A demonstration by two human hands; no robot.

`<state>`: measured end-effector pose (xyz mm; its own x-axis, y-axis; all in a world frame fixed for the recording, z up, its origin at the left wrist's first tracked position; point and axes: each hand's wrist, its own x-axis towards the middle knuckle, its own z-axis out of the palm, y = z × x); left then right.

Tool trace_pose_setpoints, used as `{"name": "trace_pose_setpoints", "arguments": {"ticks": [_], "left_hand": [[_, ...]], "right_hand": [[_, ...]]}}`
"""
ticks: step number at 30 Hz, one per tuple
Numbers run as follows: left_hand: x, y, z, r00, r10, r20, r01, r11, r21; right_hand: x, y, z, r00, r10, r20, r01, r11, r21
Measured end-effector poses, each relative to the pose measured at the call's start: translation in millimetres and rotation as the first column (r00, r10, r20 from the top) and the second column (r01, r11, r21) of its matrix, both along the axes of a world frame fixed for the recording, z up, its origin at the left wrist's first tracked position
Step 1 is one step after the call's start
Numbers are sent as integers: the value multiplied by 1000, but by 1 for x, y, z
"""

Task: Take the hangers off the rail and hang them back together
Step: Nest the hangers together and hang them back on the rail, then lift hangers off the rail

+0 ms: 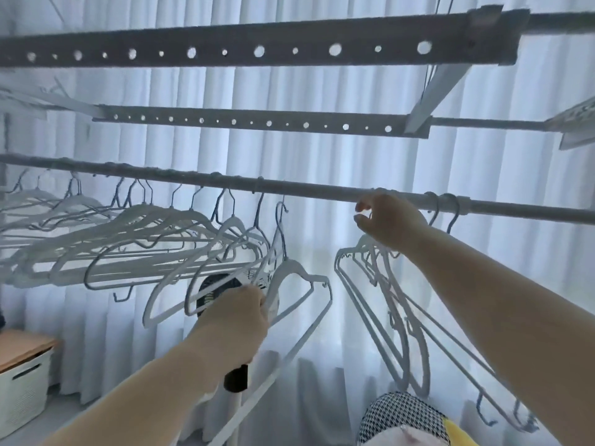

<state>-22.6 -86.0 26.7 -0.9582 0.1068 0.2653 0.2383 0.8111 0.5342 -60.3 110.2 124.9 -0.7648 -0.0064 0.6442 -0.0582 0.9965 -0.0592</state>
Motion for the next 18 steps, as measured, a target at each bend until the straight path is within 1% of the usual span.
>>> {"name": "trace_pose_setpoints", "arguments": {"ticks": [2,5,7,8,10,13,16,18], "left_hand": [[-18,12,9,1000,8,-26,-9,1000,-20],[-40,21,21,997,55,-50,-58,997,-59],[-54,25,27,994,77,-81,-83,994,-75],[-59,26,30,992,75,-105,-84,992,-90],[-65,28,37,987,76,-144,-93,989,-117],[-73,31,44,984,54,-171,-85,981,-177],[-85,33,48,988,0,-153,-22,990,-143],[-94,33,49,990,-41,-139,28,995,-91]], "right_hand": [[-19,12,1,1000,-18,-25,20,998,62],[-40,16,5,985,-41,-167,69,984,166],[-54,17,12,967,-41,-251,92,977,193],[-60,16,15,965,-44,-260,95,978,187],[-70,13,19,974,-64,-216,103,979,175],[-75,9,19,988,-131,-80,142,978,153],[-74,6,15,984,-160,-83,174,963,207],[-76,4,12,983,-154,-105,172,965,199]]}}
